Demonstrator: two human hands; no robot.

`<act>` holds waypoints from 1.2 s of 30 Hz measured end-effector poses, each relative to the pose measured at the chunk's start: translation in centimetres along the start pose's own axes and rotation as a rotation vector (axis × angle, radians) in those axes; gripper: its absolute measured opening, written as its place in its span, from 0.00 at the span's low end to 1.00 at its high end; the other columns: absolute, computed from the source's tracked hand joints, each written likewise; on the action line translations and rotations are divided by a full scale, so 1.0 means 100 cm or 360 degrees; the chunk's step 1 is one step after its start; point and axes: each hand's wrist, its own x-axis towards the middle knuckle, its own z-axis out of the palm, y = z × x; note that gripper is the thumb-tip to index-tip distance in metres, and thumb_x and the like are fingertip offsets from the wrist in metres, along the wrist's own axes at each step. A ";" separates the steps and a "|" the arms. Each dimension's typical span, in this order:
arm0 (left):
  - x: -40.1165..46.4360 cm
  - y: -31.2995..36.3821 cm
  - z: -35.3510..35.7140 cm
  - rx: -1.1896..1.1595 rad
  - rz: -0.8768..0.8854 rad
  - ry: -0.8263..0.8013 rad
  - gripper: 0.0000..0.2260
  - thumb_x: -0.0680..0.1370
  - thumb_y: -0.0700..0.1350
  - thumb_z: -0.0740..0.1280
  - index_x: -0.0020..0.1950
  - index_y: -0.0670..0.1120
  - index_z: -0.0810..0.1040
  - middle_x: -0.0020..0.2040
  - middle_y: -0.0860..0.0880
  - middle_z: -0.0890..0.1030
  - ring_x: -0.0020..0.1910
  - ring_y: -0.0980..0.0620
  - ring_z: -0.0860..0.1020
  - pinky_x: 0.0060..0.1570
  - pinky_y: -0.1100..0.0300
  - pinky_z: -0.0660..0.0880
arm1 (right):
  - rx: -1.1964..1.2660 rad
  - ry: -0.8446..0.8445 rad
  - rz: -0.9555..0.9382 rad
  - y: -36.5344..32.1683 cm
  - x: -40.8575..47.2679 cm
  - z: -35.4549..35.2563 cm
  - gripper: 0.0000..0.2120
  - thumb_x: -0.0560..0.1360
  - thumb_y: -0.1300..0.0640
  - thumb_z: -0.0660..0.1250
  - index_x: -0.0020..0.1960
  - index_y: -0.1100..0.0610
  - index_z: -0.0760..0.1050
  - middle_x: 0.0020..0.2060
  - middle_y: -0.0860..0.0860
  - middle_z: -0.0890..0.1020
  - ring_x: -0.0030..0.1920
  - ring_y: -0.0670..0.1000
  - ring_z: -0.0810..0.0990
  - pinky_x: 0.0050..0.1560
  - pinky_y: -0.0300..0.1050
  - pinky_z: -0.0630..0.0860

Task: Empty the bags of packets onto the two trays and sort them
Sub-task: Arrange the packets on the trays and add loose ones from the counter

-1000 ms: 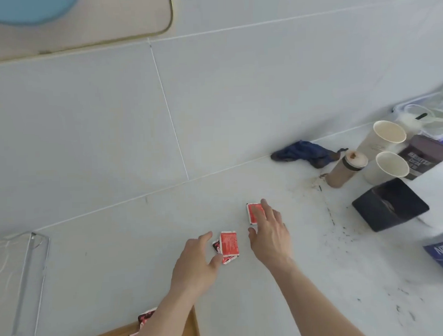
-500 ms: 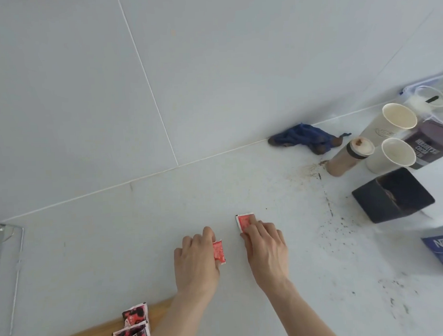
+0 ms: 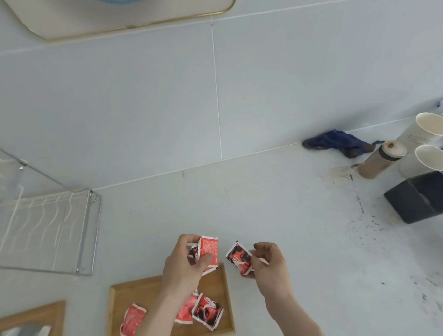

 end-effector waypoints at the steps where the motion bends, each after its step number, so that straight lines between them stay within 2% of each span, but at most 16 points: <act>1: -0.005 -0.010 -0.009 0.0000 -0.0023 0.0015 0.15 0.74 0.47 0.74 0.57 0.56 0.73 0.48 0.59 0.81 0.43 0.59 0.81 0.39 0.62 0.74 | -0.0031 -0.0084 -0.0025 0.001 -0.008 0.006 0.11 0.80 0.70 0.61 0.54 0.56 0.75 0.51 0.56 0.81 0.38 0.52 0.85 0.43 0.53 0.86; 5: -0.023 -0.051 -0.038 0.0044 -0.0143 0.0059 0.16 0.73 0.49 0.75 0.54 0.59 0.72 0.48 0.53 0.86 0.43 0.54 0.85 0.45 0.50 0.81 | -0.0279 -0.0344 -0.0139 0.013 -0.032 0.033 0.12 0.77 0.69 0.64 0.52 0.53 0.78 0.48 0.53 0.84 0.44 0.54 0.87 0.45 0.57 0.85; 8: -0.035 -0.073 -0.043 0.0314 -0.0132 0.0044 0.17 0.73 0.50 0.75 0.56 0.58 0.70 0.49 0.55 0.85 0.43 0.56 0.83 0.42 0.55 0.79 | -0.0956 -0.0247 -0.0593 0.032 -0.040 0.043 0.10 0.75 0.63 0.67 0.53 0.51 0.79 0.49 0.45 0.84 0.45 0.47 0.84 0.46 0.48 0.83; 10: -0.043 -0.081 -0.042 0.0592 -0.0066 0.0163 0.19 0.74 0.53 0.73 0.59 0.59 0.69 0.51 0.57 0.82 0.46 0.55 0.81 0.41 0.57 0.77 | -0.1307 -0.0184 -0.0928 0.043 -0.046 0.042 0.12 0.74 0.60 0.65 0.55 0.49 0.78 0.49 0.44 0.81 0.47 0.48 0.81 0.43 0.45 0.79; 13: -0.055 -0.086 -0.039 0.0777 0.0115 0.0311 0.23 0.74 0.52 0.73 0.66 0.59 0.68 0.61 0.57 0.75 0.61 0.53 0.76 0.55 0.57 0.76 | -0.1562 -0.0266 -0.1199 0.054 -0.055 0.040 0.17 0.73 0.57 0.65 0.60 0.45 0.77 0.52 0.41 0.80 0.52 0.48 0.77 0.44 0.42 0.77; 16: -0.063 -0.093 -0.032 0.0914 0.0307 0.0336 0.24 0.74 0.51 0.73 0.68 0.60 0.70 0.66 0.58 0.72 0.66 0.52 0.73 0.62 0.55 0.72 | -0.1683 -0.0365 -0.1438 0.067 -0.061 0.042 0.21 0.71 0.55 0.70 0.63 0.46 0.76 0.60 0.42 0.81 0.60 0.50 0.79 0.52 0.45 0.81; 19: -0.069 -0.099 -0.023 0.1001 0.0423 0.0271 0.23 0.76 0.53 0.69 0.70 0.61 0.70 0.71 0.59 0.70 0.70 0.52 0.71 0.65 0.52 0.71 | -0.1899 -0.0477 -0.1462 0.075 -0.065 0.047 0.27 0.72 0.48 0.69 0.71 0.47 0.71 0.70 0.47 0.76 0.70 0.55 0.75 0.63 0.48 0.79; 22: -0.070 -0.111 -0.014 0.1118 0.0482 0.0140 0.27 0.77 0.55 0.66 0.76 0.60 0.63 0.79 0.58 0.61 0.78 0.51 0.62 0.73 0.49 0.63 | -0.2083 -0.0515 -0.1474 0.079 -0.065 0.053 0.34 0.71 0.44 0.69 0.75 0.51 0.67 0.74 0.49 0.73 0.72 0.57 0.74 0.66 0.53 0.77; 25: -0.074 -0.126 -0.013 0.1183 0.0497 0.0107 0.30 0.74 0.53 0.71 0.75 0.57 0.67 0.79 0.52 0.65 0.77 0.47 0.66 0.72 0.48 0.65 | -0.2206 -0.0498 -0.1504 0.083 -0.066 0.057 0.32 0.73 0.43 0.62 0.74 0.54 0.69 0.71 0.50 0.76 0.71 0.59 0.75 0.67 0.57 0.75; 27: -0.078 -0.136 -0.013 0.1177 0.0495 0.0089 0.31 0.74 0.53 0.70 0.76 0.57 0.66 0.80 0.52 0.64 0.78 0.47 0.64 0.73 0.48 0.64 | -0.2233 -0.0473 -0.1519 0.089 -0.066 0.057 0.31 0.74 0.43 0.60 0.74 0.55 0.69 0.71 0.51 0.76 0.71 0.60 0.74 0.72 0.57 0.69; 30: -0.083 -0.145 -0.014 0.1147 0.0540 0.0078 0.32 0.77 0.53 0.67 0.79 0.58 0.60 0.82 0.53 0.57 0.80 0.48 0.59 0.76 0.49 0.59 | -0.2273 -0.0456 -0.1574 0.096 -0.066 0.054 0.29 0.76 0.42 0.60 0.73 0.56 0.70 0.71 0.52 0.76 0.72 0.61 0.74 0.70 0.59 0.57; 33: -0.086 -0.145 -0.016 0.1138 0.0558 0.0081 0.31 0.79 0.54 0.63 0.80 0.59 0.55 0.82 0.54 0.53 0.81 0.48 0.53 0.78 0.51 0.50 | -0.2300 -0.0443 -0.1575 0.097 -0.068 0.052 0.28 0.77 0.43 0.61 0.72 0.55 0.71 0.71 0.51 0.77 0.71 0.61 0.75 0.70 0.60 0.56; 36: -0.088 -0.139 -0.018 0.1092 0.0596 0.0169 0.30 0.80 0.56 0.61 0.80 0.59 0.54 0.82 0.55 0.52 0.81 0.49 0.53 0.78 0.55 0.43 | -0.2207 -0.0456 -0.1488 0.090 -0.071 0.053 0.26 0.77 0.41 0.61 0.71 0.51 0.72 0.70 0.51 0.77 0.71 0.59 0.75 0.71 0.57 0.56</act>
